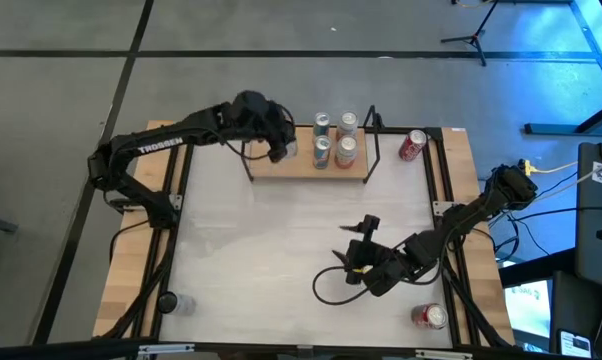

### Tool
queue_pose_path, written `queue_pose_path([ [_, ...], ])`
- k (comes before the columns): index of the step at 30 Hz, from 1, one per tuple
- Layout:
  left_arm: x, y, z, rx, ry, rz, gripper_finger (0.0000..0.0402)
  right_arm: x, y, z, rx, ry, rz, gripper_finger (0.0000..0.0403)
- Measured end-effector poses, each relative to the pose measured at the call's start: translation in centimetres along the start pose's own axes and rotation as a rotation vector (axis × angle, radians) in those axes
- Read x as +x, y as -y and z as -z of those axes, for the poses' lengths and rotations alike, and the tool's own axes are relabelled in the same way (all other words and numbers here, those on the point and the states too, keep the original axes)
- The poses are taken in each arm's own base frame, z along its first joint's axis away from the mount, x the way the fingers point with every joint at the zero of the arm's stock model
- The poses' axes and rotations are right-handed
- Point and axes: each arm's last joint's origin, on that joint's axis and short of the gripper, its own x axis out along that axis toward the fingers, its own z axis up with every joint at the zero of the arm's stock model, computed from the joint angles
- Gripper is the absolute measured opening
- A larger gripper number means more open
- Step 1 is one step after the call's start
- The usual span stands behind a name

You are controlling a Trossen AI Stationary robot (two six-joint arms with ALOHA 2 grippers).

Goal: Place canned beverage on shelf
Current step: Put the right white soda can on the shelf

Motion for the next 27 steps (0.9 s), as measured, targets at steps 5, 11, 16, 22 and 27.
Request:
queue_pose_path([
  [5,1.7,-1.7,0.4,-0.005,-0.021,0.005,0.0251,0.0,0.2,-0.1,0.017,0.038,0.088,0.0321],
  [11,4.2,-3.9,0.8,-0.007,0.004,-0.017,0.0251,0.2,0.5,-0.2,-0.02,0.032,0.097,0.0321],
  [16,5.9,-5.4,1.6,-0.02,-0.02,-0.017,0.0251,1.0,1.2,-0.4,-0.007,0.019,0.126,0.0321],
  [22,7.1,-6.6,1.7,-0.031,0.017,0.029,0.0251,2.1,2.4,-0.6,0.017,-0.002,0.17,0.0321],
  [27,8.1,-7.1,1.4,-0.049,-0.001,0.036,0.0251,2.7,2.9,-0.7,0.027,-0.022,0.163,0.0321],
])
